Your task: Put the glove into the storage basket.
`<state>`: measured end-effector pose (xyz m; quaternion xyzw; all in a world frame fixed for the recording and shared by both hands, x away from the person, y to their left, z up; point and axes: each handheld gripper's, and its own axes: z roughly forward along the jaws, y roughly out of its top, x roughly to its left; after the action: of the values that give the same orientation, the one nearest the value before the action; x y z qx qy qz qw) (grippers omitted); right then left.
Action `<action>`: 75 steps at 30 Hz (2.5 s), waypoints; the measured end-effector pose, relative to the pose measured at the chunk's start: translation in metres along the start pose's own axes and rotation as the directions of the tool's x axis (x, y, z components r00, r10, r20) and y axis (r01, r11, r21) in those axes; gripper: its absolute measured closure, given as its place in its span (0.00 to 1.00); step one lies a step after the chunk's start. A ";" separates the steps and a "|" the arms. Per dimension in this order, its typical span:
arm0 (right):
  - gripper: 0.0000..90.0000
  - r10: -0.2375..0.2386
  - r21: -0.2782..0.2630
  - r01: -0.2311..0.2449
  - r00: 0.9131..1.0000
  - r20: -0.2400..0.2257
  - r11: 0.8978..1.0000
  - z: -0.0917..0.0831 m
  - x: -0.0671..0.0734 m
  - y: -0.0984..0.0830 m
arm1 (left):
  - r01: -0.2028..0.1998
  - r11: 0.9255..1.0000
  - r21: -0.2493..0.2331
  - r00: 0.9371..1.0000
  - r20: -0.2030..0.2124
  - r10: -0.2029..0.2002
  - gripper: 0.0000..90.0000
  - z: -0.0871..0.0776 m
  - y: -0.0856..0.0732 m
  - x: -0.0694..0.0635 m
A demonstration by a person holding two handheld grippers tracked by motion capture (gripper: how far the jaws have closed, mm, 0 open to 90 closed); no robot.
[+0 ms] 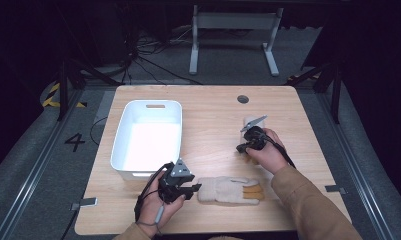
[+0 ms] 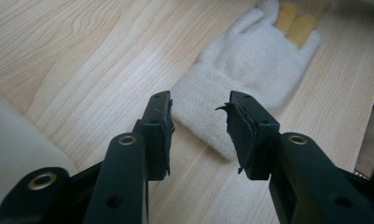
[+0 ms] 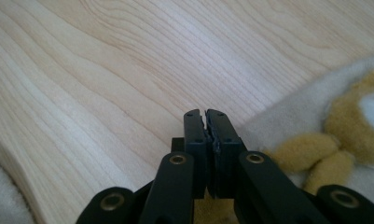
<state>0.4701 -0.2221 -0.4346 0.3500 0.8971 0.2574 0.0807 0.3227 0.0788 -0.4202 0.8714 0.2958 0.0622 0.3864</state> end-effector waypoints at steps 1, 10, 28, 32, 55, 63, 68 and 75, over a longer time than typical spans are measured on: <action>0.98 0.001 0.001 -0.001 1.000 0.001 1.000 -0.001 -0.001 -0.002 | 0.001 1.000 -0.002 1.000 -0.002 -0.001 0.68 0.000 0.000 0.000; 0.99 0.025 0.018 -0.025 1.000 0.012 1.000 -0.010 -0.008 -0.015 | -0.002 1.000 0.004 1.000 -0.001 0.002 0.67 0.001 0.000 -0.001; 0.99 0.085 0.025 -0.086 0.995 0.043 0.996 -0.035 -0.030 -0.052 | 0.000 1.000 0.009 1.000 -0.001 0.000 0.68 0.002 0.000 -0.001; 0.99 0.096 0.022 -0.098 0.994 0.052 0.995 -0.038 -0.034 -0.057 | -0.001 1.000 0.010 1.000 -0.002 0.001 0.68 0.002 0.000 -0.001; 0.59 0.169 -0.124 -0.152 0.975 0.146 0.981 -0.048 -0.059 -0.041 | -0.004 1.000 0.009 1.000 0.001 0.004 0.68 0.002 0.000 -0.001; 0.57 0.197 -0.100 -0.183 0.966 0.167 0.978 -0.038 -0.068 -0.043 | 0.004 1.000 0.007 1.000 0.002 -0.004 0.68 0.003 0.000 -0.001; 0.58 0.198 -0.077 -0.188 0.966 0.165 0.979 -0.034 -0.070 -0.044 | 0.005 1.000 0.006 1.000 0.002 -0.005 0.68 0.003 0.000 -0.001; 0.76 0.197 -0.031 -0.194 0.970 0.146 0.980 -0.030 -0.070 -0.044 | 0.006 1.000 0.005 1.000 0.002 -0.006 0.68 0.002 0.000 -0.001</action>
<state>0.4863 -0.3087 -0.4345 0.4541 0.8475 0.2449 0.1246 0.3226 0.0768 -0.4220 0.8715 0.2984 0.0593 0.3846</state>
